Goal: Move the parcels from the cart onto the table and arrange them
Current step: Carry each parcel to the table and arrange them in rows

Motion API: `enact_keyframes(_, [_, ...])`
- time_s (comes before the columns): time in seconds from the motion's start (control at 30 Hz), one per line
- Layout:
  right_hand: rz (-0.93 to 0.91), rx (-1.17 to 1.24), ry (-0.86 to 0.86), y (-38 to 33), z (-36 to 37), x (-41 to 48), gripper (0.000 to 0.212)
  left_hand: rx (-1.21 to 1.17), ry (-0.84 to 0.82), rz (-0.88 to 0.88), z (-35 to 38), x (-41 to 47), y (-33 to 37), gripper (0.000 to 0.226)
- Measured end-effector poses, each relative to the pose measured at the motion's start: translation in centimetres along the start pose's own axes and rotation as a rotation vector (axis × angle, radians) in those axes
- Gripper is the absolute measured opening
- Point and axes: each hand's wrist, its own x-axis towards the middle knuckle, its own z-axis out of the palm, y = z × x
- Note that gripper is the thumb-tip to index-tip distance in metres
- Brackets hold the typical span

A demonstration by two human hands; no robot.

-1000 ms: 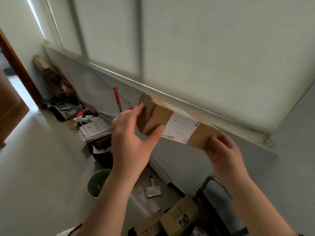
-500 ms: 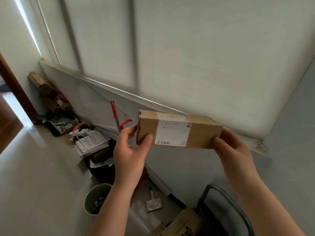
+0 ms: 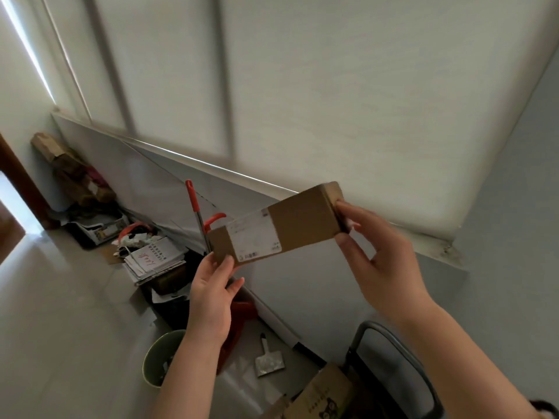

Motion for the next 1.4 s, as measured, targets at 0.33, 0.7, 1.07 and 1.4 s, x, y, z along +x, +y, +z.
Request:
enact_keyframes(0.33, [0.48, 0.149, 0.363, 3.7, -1.3, 2.0, 0.012, 0.527, 0.011, 0.424, 2.2, -0.3, 2.6, 0.035])
enact_keyframes(0.7, [0.266, 0.442, 0.249, 2.4, -3.0, 0.2, 0.02, 0.209, -0.025, 0.372, 3.4, -0.9, 3.6, 0.013])
enact_keyframes(1.07, [0.41, 0.376, 0.378, 3.8, -4.5, -6.2, 0.014, 0.227, -0.127, 0.274, 2.7, -4.5, 0.3, 0.016])
enact_keyframes(1.4, [0.388, 0.39, 0.432, 1.1, -9.0, -11.6, 0.025, 0.195, -0.229, 0.394, 4.8, -11.7, 0.8, 0.035])
